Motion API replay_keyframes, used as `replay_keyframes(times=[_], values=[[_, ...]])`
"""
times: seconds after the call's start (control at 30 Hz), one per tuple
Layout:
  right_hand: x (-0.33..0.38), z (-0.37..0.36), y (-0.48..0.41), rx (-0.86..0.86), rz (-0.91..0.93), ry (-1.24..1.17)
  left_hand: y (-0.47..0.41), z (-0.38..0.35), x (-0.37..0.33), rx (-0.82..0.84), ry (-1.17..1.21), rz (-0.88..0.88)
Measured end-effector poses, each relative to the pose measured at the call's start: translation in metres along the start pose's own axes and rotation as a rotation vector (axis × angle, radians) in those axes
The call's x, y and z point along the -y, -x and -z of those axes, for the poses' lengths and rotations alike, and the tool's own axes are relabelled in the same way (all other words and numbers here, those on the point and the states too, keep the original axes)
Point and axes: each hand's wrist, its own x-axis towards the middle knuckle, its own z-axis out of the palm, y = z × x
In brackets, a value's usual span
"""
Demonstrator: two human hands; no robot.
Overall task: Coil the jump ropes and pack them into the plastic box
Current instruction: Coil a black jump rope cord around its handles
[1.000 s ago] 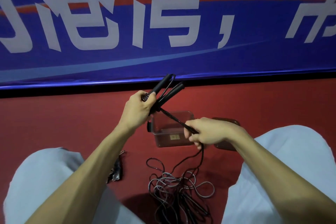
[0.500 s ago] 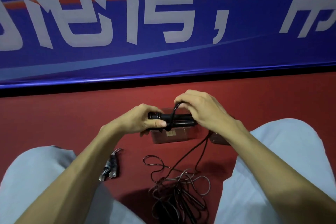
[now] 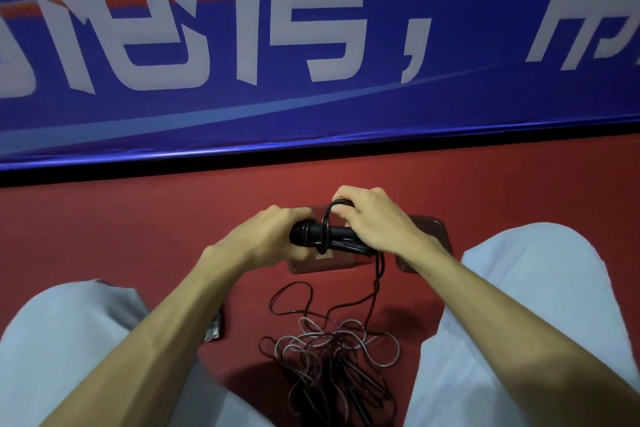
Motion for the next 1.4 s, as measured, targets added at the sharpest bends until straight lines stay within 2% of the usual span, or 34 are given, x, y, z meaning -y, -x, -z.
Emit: replay_keyframes(times=[0.07, 0.27, 0.4, 0.6, 0.67, 0.8, 0.9, 0.97, 1.07, 1.2, 1.4], values=[[-0.001, 0.001, -0.001, 0.005, -0.022, -0.014, 0.002, 0.004, -0.002, 0.050, -0.024, 0.003], [-0.004, 0.002, -0.004, 0.038, -0.068, -0.092, 0.010, 0.005, -0.016, 0.137, 0.163, -0.016], [-0.002, 0.000, -0.002, 0.027, -0.093, -0.145, 0.010, 0.000, -0.021, 0.095, 0.216, 0.066], [-0.004, 0.004, -0.003, 0.042, -0.113, -0.167, 0.010, -0.008, -0.030, -0.029, 0.258, 0.088], [-0.006, 0.011, -0.004, 0.083, -0.165, -0.291, 0.009, -0.006, -0.032, -0.026, 0.298, 0.092], [-0.017, 0.025, -0.004, 0.187, -0.305, -0.805, 0.012, 0.005, -0.031, 0.057, 0.499, 0.120], [-0.020, 0.023, -0.009, 0.084, -0.395, -1.168, 0.013, 0.014, -0.031, 0.008, 0.684, 0.132], [-0.017, 0.019, -0.011, 0.055, -0.396, -1.283, 0.012, 0.018, -0.031, -0.079, 0.808, 0.136], [-0.011, 0.019, -0.009, 0.227, -0.290, -1.160, 0.010, 0.022, -0.027, -0.181, 0.936, 0.099], [-0.008, 0.013, -0.004, 0.441, -0.179, -0.640, 0.008, 0.021, -0.024, -0.234, 0.894, 0.036], [-0.018, 0.005, 0.002, 0.673, -0.198, -0.043, 0.006, 0.019, -0.017, -0.286, 0.809, 0.137]])
